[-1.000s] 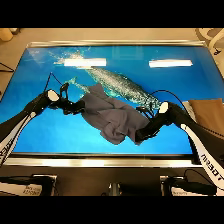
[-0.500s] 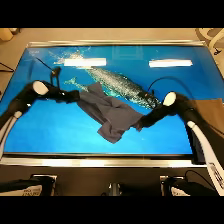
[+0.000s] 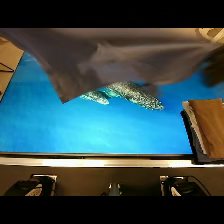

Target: Fold the shirts.

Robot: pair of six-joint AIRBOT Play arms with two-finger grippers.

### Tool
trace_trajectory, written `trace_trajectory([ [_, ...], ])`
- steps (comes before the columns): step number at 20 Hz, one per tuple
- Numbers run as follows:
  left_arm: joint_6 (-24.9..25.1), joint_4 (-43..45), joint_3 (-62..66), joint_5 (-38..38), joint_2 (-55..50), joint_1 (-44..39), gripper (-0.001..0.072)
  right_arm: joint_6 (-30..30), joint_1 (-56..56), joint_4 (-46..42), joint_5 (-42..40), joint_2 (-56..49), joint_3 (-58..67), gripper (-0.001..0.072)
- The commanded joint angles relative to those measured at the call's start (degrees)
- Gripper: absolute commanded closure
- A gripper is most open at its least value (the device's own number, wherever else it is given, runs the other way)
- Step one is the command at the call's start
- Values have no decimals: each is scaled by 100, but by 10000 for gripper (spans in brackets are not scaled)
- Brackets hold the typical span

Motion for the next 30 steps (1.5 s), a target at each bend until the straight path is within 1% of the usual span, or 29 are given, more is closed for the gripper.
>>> trace_trajectory([
  [1,-428,557,457,-533,737,509,686,354,4,-804,11,730,411,689],
  [2,-428,551,457,-911,796,588,685,420,4,-765,258,754,411,689],
  [4,-424,393,457,-1320,844,584,685,485,4,-765,675,737,411,688],
  [7,-358,321,376,-1364,815,584,685,483,4,-765,1202,586,409,688],
  [8,-249,321,313,-1362,780,584,684,483,4,-767,1432,490,409,688],
  [9,-249,321,208,-1362,730,584,684,481,4,-765,1746,328,409,688],
  [11,-186,323,-76,-1360,538,584,684,479,4,-750,2470,-144,323,688],
  [12,-31,321,-267,-1360,398,584,684,457,4,-669,2802,-431,208,688],
  [14,55,323,-785,-1360,2,584,684,345,4,-398,2918,-1088,-243,687],
  [15,55,323,-1108,-1360,-267,584,684,328,4,-210,2684,-1451,-555,687],
  [16,50,319,-1416,-1357,-553,584,684,328,4,-42,2269,-1803,-855,687],
  [18,28,177,-1971,-1217,-1261,584,684,337,4,201,872,-2638,-1357,687],
  [20,26,-39,-2173,-1075,-2065,584,683,505,4,448,-149,-3410,-1390,687],
  [21,-72,-234,-2166,-1078,-2455,586,683,625,4,590,-564,-3722,-1390,687],
  [23,-678,-704,-2166,-1132,-3032,584,671,859,4,903,-1097,-4085,-1390,686],
  [24,-833,-1014,-2166,-1239,-3237,584,641,916,4,1084,-1248,-4175,-1390,672],
  [25,-826,-1349,-2166,-1414,-3403,584,640,914,4,1233,-1394,-4221,-1390,605],
  [26,-774,-1495,-2166,-1622,-3491,601,565,911,4,1309,-1451,-4221,-1379,308],
  [27,-660,-1473,-2164,-1829,-3501,640,261,903,2,1294,-1331,-4197,-1311,73],
  [28,-481,-1451,-2164,-2120,-3471,732,-1,710,-37,1154,-1091,-4138,-1198,62],
  [29,-225,-1379,-2162,-2564,-3412,887,-10,588,-140,1040,-782,-4044,-1108,62],
  [30,-7,-1182,-2168,-3051,-3324,1056,-4,459,-328,1036,-487,-3910,-1062,62],
])
